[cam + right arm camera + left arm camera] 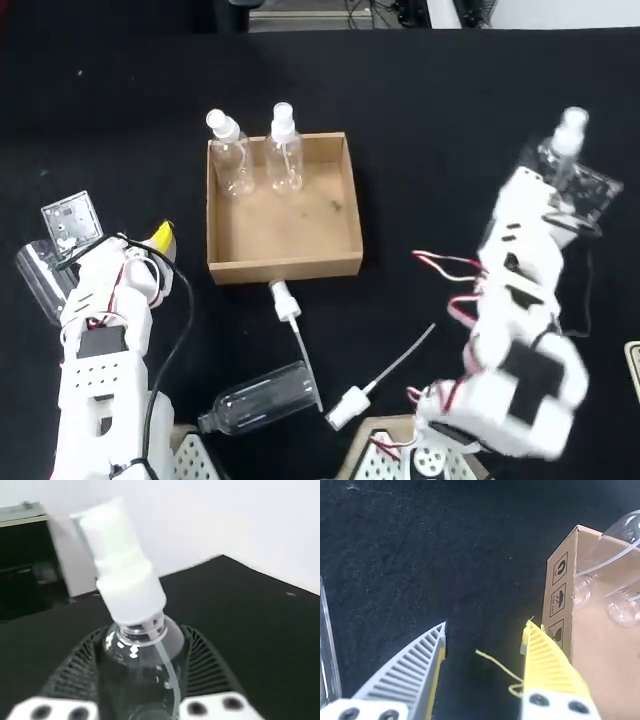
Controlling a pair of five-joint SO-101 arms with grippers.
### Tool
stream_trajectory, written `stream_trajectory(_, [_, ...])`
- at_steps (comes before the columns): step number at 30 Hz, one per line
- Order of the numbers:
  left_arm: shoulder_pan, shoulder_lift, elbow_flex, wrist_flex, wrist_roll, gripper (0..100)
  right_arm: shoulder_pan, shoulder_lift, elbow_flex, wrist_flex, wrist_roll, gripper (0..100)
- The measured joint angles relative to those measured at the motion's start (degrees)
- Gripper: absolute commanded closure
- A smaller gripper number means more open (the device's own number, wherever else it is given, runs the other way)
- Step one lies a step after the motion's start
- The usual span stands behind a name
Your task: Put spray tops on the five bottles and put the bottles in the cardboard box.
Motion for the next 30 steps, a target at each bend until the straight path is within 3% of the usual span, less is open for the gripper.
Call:
stream_trajectory(6, [0.00,0.00,0.00,0.00,0.00,77,-10.37,-19.52,0.18,22.07,-0.35,98.8])
stream_trajectory(11, [0.00,0.00,0.00,0.00,0.00,77,-21.89,-29.36,0.18,32.53,-0.35,98.8])
stream_trajectory(19, [0.00,0.00,0.00,0.00,0.00,77,-36.48,-31.30,0.18,33.41,-0.35,98.8])
stream_trajectory(30, [0.00,0.00,0.00,0.00,0.00,77,-41.32,-29.10,0.18,28.84,-0.35,98.8])
